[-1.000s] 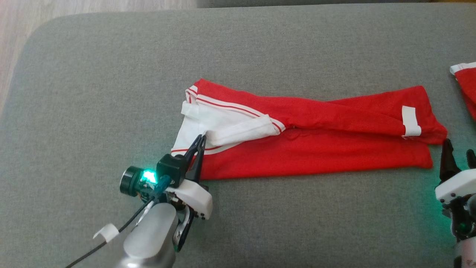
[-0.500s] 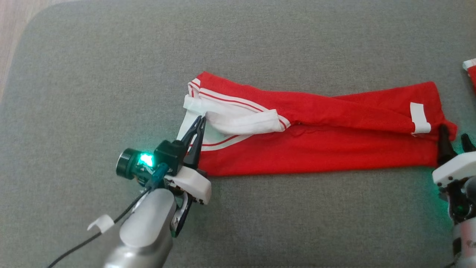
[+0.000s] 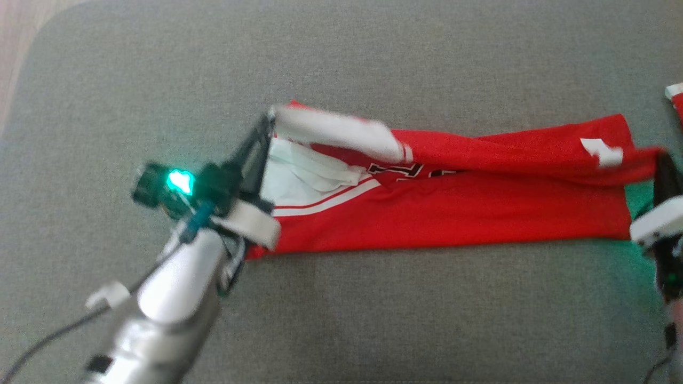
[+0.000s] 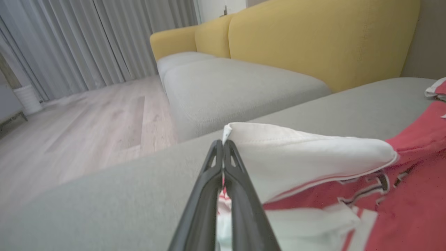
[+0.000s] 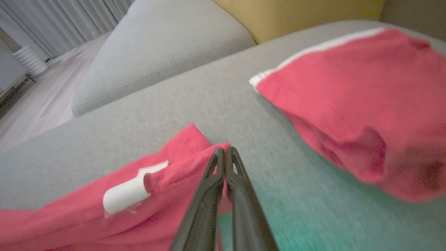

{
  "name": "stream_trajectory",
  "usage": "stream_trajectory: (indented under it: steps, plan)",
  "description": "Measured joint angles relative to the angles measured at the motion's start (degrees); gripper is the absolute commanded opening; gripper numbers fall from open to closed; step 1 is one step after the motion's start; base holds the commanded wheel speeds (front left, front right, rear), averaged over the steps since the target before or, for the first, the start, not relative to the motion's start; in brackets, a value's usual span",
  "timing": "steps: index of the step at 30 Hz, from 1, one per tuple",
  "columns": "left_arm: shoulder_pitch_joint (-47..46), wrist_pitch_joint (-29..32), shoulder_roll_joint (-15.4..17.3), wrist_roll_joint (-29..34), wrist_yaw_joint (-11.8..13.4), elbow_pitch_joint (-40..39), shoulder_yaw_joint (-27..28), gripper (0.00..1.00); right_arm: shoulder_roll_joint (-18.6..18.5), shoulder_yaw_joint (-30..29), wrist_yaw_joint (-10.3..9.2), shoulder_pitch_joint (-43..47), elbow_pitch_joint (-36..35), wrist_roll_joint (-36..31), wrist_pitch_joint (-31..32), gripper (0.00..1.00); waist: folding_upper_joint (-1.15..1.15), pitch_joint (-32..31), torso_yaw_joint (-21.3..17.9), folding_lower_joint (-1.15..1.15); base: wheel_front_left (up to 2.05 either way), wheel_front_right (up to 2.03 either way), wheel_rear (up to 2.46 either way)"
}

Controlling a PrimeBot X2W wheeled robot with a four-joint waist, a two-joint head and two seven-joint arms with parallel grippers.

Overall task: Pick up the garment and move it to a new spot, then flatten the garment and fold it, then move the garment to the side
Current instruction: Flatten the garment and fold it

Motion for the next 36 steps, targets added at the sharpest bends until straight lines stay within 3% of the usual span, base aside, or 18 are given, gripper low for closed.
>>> stream_trajectory:
  steps: [7, 15, 20, 24, 33, 34, 35, 36]
  plan:
    - [-10.3, -0.5, 4.4, 1.6, -0.7, -1.5, 1.7, 0.0, -0.5, 2.2, 0.0, -7.9, -5.0, -0.4, 0.7, 0.0, 0.0, 1.8, -0.2, 0.01, 0.0, 0.0, 0.0]
    - [-13.7, -1.0, 5.6, 1.9, -3.2, 0.8, 1.8, 0.0, -0.5, 3.4, 0.0, -9.5, -6.8, -1.2, 2.1, 0.0, 0.0, 2.3, -0.5, 0.0, 0.0, 0.0, 0.0]
    - [-9.6, -1.2, 6.5, 1.9, -3.4, 0.0, 1.4, 0.0, -0.3, 3.3, 0.0, -5.0, -7.8, -1.2, 2.1, 0.0, 0.0, 1.7, -0.7, 0.0, 0.0, 0.0, 0.0]
    - [-1.2, -1.2, 7.1, 1.9, -3.3, -2.2, -0.2, 0.0, 0.7, 2.8, 0.0, 2.0, -7.9, -1.1, 2.5, 0.0, 0.0, 1.0, -0.8, 0.0, 0.0, 0.0, 0.0]
    - [9.9, -1.2, 9.2, 1.9, -0.4, -6.4, -1.6, 0.0, 1.8, 2.0, 0.0, 7.6, -7.8, -0.5, 2.8, 0.0, 0.0, -0.6, -1.0, 0.0, 0.0, 0.0, 0.0]
    - [10.3, -1.2, 9.3, 1.9, -0.3, -6.8, -1.6, 0.0, 1.9, 2.1, 0.0, 7.8, -7.8, -0.5, 3.2, 0.08, 0.0, -0.7, -1.1, 0.0, 0.0, 0.0, 0.0]
    - [10.7, -1.2, 9.3, 1.9, -0.1, -7.0, -1.7, 0.27, 2.2, 2.1, 0.0, 7.8, -7.6, -0.2, 3.2, 0.44, 0.0, -0.8, -1.1, 0.0, 0.0, 0.0, 0.0]
    - [10.9, -1.2, 9.3, 1.9, 0.0, -7.1, -1.8, 0.66, 2.3, 2.2, 0.0, 7.8, -7.5, 0.1, 3.6, 1.0, 0.0, -0.8, -1.1, 0.0, 0.0, 0.0, 0.0]
